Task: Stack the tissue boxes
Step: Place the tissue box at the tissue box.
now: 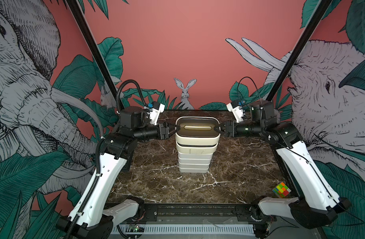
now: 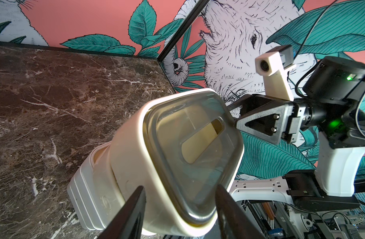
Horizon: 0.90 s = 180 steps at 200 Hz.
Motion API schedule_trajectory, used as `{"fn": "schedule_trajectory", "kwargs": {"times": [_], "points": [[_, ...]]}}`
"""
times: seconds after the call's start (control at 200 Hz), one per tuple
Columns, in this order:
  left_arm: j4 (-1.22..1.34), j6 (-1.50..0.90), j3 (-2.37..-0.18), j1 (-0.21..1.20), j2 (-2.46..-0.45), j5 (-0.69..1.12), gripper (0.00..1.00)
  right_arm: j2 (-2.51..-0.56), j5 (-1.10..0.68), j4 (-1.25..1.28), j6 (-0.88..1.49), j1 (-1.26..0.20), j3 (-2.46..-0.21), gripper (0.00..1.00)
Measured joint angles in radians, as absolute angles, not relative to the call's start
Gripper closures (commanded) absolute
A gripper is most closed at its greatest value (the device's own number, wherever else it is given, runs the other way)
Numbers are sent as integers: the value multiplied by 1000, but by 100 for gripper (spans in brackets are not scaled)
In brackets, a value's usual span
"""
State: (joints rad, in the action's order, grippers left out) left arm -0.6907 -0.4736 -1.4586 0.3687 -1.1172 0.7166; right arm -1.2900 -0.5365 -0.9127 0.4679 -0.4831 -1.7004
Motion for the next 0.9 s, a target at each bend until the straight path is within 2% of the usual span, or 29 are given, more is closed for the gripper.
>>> {"fn": "schedule_trajectory", "kwargs": {"times": [0.24,0.44,0.615,0.75,0.9], "points": [[-690,-474,-1459,369,-1117,717,44,-1290,-536,-913,467,-483,-1700,49],[-719,-458,-1478,369,-1118,679,45,-1290,-503,-926,451,-483,-1713,40],[-739,-439,-1520,370,-1118,640,44,-1290,-467,-948,425,-483,-1766,37],[-766,-415,-1533,370,-1116,584,39,-1289,-440,-962,407,-474,-1782,30],[-822,-371,-1590,370,-1120,456,26,-1293,-416,-984,379,-429,-1827,19]]}}
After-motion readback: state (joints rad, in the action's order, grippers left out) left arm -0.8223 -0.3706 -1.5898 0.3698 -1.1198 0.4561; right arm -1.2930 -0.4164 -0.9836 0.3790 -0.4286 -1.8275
